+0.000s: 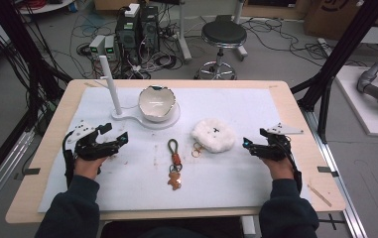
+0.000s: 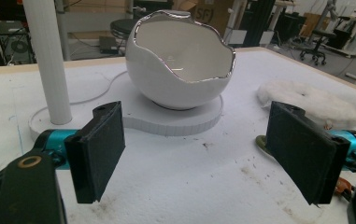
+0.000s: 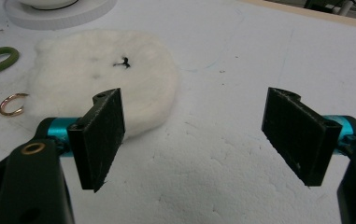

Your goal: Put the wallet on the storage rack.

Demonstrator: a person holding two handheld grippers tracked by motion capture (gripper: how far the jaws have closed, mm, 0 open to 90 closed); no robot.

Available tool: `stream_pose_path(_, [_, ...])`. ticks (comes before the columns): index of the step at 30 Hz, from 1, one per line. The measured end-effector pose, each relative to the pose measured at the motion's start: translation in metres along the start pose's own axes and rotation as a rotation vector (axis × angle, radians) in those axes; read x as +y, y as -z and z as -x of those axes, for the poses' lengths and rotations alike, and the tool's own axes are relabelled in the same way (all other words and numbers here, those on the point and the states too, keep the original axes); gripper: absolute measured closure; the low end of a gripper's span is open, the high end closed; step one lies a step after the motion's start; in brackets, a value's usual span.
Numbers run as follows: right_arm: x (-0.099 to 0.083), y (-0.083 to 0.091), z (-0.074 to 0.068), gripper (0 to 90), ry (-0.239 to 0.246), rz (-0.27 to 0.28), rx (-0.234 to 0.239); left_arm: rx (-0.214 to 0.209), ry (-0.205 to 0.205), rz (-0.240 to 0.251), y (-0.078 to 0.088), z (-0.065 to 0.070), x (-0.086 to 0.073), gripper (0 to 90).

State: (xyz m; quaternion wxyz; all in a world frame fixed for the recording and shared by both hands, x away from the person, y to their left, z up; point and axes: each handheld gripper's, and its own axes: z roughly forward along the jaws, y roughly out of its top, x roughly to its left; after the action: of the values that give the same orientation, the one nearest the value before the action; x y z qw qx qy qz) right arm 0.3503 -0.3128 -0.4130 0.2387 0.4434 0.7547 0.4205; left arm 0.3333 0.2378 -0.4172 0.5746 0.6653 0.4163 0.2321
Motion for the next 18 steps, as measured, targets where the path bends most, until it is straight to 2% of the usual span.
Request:
stream_pose_path(9, [-0.002, -0.003, 0.002, 21.8, -0.017, -0.012, 0.013, 0.000, 0.001, -0.014, -0.004, 0.001, -0.001, 20.3])
stream_pose_path(14, [-0.002, -0.010, -0.006, 21.8, -0.009, -0.027, 0.038, -0.006, -0.009, -0.020, -0.004, 0.003, -0.001, 20.7])
stream_pose_path(17, [-0.001, -0.015, -0.010, 21.8, -0.021, -0.032, 0.047, -0.008, -0.015, -0.029, -0.004, 0.003, -0.002, 20.9])
stream_pose_path(18, [0.002, -0.023, -0.016, 21.9, -0.037, -0.040, 0.050, -0.009, -0.014, -0.035, -0.004, 0.004, -0.002, 20.9])
